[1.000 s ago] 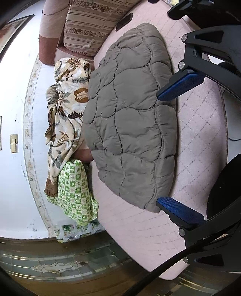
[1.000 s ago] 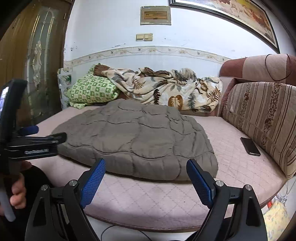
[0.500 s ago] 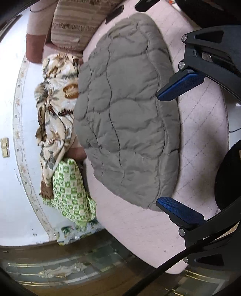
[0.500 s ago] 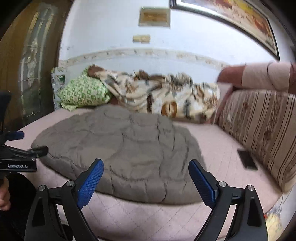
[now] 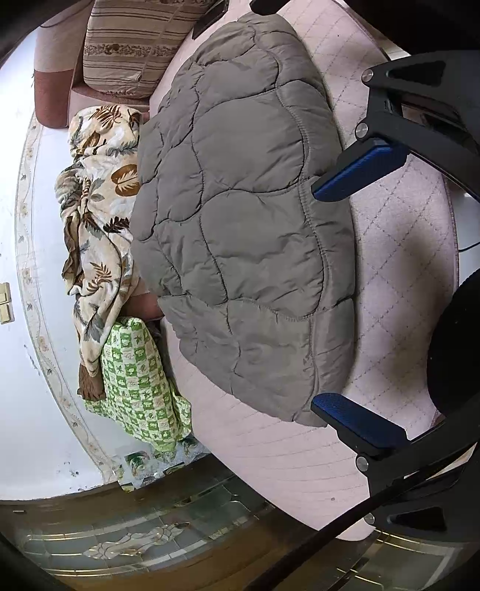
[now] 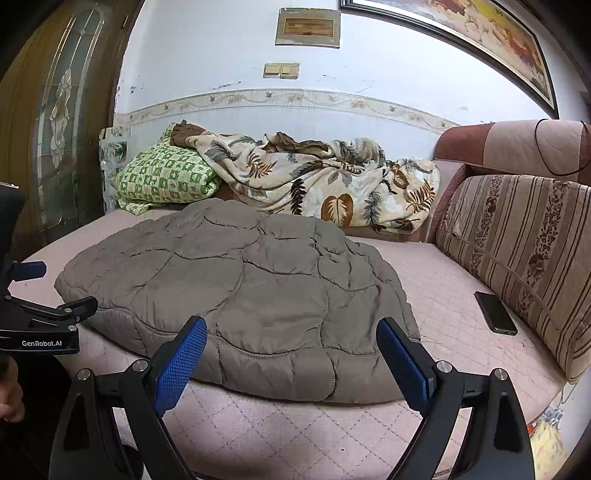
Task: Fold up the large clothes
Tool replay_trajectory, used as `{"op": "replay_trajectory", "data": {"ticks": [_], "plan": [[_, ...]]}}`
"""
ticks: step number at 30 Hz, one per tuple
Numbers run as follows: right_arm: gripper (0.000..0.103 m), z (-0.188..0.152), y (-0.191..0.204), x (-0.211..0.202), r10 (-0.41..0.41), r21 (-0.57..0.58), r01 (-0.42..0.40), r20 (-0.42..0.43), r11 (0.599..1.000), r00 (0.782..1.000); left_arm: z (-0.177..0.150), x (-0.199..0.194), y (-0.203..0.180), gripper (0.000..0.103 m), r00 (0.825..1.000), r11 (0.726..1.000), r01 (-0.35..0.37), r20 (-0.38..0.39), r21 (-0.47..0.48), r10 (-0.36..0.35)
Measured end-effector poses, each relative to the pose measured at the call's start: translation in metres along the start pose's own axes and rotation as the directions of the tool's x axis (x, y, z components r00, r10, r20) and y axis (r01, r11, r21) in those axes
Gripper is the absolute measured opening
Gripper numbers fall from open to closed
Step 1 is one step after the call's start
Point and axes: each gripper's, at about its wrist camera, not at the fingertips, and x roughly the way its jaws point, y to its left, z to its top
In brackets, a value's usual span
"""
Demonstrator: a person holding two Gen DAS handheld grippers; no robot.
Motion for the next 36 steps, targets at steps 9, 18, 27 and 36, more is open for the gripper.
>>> {"op": "replay_trajectory", "data": {"ticks": [9,18,27,36], "plan": [[0.095,-0.0011,0.0018,0.0085,0.009,-0.003,-0.009,-0.006,1.000,1.000,0.0004,0.0067,0.0051,0.103,1.000,1.000,-0.010,-0.024,-0.022,0.010],[0.095,-0.0018,0.0032,0.0093,0.006,0.000,-0.006,-0.006,1.000,1.000,-0.0011,0.0083,0.0061,0.103,0.999,1.000,-0.011,-0.032,-0.016,0.010],[0.095,-0.0021,0.0049,0.0082,0.002,0.000,-0.002,-0.003,1.000,1.000,-0.0009,0.0075,0.0035,0.103,0.999,1.000,-0.014,-0.029,-0.015,0.014],[0.095,-0.0028,0.0064,0.0058,-0.004,0.001,0.004,-0.003,1.000,1.000,-0.0013,0.0057,0.0020,0.103,1.000,1.000,-0.011,-0.029,-0.012,0.010]]}}
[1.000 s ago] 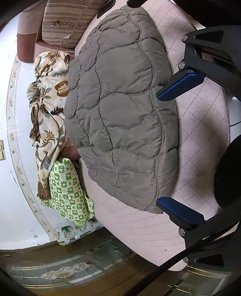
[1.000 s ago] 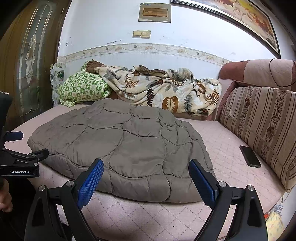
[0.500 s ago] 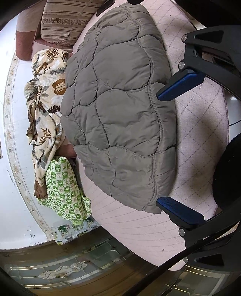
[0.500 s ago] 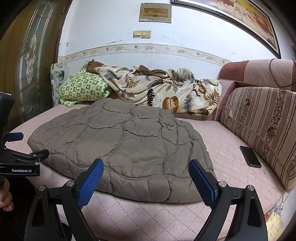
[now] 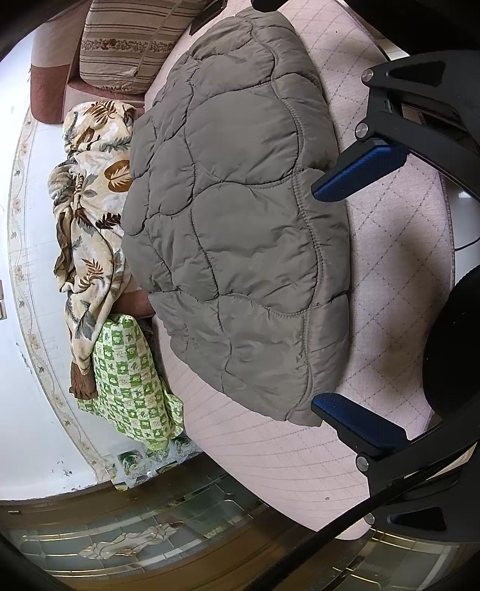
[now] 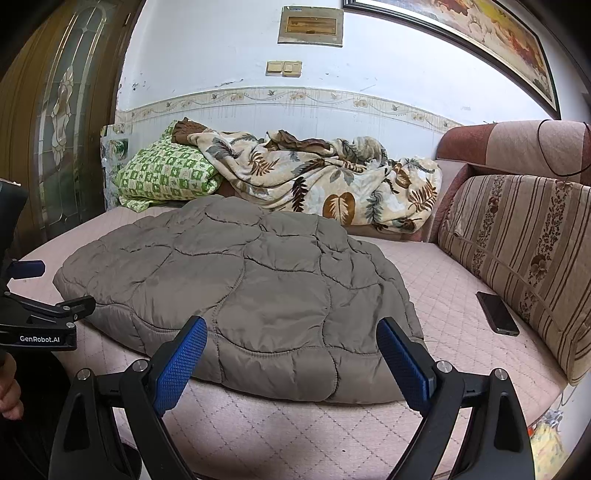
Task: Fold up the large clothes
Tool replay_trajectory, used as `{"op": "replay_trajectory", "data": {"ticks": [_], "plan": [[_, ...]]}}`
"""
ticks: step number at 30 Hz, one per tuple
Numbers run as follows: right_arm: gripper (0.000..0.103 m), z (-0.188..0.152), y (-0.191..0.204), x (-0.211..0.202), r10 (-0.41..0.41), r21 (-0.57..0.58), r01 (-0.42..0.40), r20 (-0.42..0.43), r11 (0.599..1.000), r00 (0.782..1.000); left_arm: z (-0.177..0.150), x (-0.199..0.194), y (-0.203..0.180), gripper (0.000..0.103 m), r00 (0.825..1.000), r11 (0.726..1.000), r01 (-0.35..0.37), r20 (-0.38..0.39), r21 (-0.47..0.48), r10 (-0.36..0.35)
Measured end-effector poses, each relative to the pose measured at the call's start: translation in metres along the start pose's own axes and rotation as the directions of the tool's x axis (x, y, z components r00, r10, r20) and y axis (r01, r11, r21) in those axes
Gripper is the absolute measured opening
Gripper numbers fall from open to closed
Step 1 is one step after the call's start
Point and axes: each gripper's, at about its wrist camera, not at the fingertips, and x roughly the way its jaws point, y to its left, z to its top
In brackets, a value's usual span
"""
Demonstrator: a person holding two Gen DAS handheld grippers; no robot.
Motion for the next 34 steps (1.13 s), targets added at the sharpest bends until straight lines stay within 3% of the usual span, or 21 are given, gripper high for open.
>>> {"op": "replay_trajectory", "data": {"ticks": [25,30,34], "plan": [[0.095,-0.002,-0.012,-0.011,-0.027,0.004,0.027,0.011,1.000,1.000,0.006,-0.017,0.013,0.103,0.999,0.999,0.029,0.020,-0.030,-0.028],[0.095,-0.002,-0.014,-0.013,-0.033,0.009,0.033,0.012,0.999,0.999,0.007,-0.028,0.021,0.099,0.996,0.995,0.081,0.039,-0.057,-0.079],[0.095,-0.002,-0.015,-0.017,-0.043,0.014,0.043,0.014,0.999,0.999,0.010,-0.041,0.032,0.099,0.995,0.995,0.073,0.075,-0.074,-0.067]]}}
